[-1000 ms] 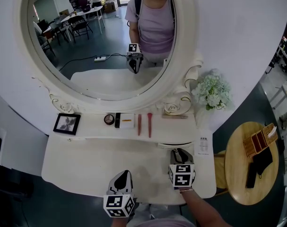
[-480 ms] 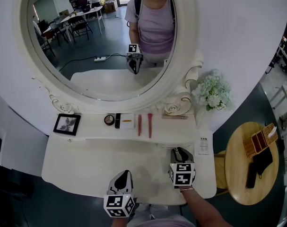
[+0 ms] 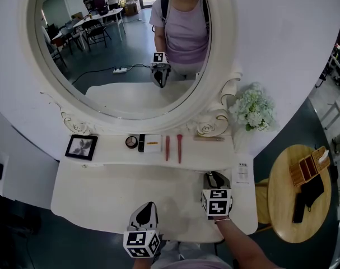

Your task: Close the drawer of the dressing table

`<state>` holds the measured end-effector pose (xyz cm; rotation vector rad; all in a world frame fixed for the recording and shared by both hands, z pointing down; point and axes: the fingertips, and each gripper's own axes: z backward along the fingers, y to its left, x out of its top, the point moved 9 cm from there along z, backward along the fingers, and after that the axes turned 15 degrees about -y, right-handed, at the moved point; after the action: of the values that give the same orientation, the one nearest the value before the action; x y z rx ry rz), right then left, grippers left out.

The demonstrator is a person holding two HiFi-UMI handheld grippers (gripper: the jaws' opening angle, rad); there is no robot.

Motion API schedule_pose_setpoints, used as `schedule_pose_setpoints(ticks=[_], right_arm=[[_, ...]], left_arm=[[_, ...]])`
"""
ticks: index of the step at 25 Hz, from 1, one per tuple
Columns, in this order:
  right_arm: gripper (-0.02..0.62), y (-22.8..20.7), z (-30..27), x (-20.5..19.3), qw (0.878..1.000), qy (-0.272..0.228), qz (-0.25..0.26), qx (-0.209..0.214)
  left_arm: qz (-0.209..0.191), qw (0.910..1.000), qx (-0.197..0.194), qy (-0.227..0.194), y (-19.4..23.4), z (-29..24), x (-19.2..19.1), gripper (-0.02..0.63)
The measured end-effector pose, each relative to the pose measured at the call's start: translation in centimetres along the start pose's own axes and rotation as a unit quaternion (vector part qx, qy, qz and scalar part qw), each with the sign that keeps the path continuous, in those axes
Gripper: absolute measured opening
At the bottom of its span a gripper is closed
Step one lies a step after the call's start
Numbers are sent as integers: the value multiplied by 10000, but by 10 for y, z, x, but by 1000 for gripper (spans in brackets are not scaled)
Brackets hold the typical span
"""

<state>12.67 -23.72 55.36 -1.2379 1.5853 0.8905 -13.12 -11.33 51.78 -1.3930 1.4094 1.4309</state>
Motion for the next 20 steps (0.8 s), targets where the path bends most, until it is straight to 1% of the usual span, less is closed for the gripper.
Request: schedule_pose_setpoints(ticks=[11,15,20], right_arm=[[101,-2,-6,1,10000,25,24,-51],[101,-3,-4,2,10000,18,22,5],[109,-1,6,9,9999,-92,-7,-53]], left_arm=[[7,10000,-43,1,-2,6,-1,2],[17,9999,-107,-20,-4,9,-1,2],[-7,9998,-205,-43,-5,12,1,2]])
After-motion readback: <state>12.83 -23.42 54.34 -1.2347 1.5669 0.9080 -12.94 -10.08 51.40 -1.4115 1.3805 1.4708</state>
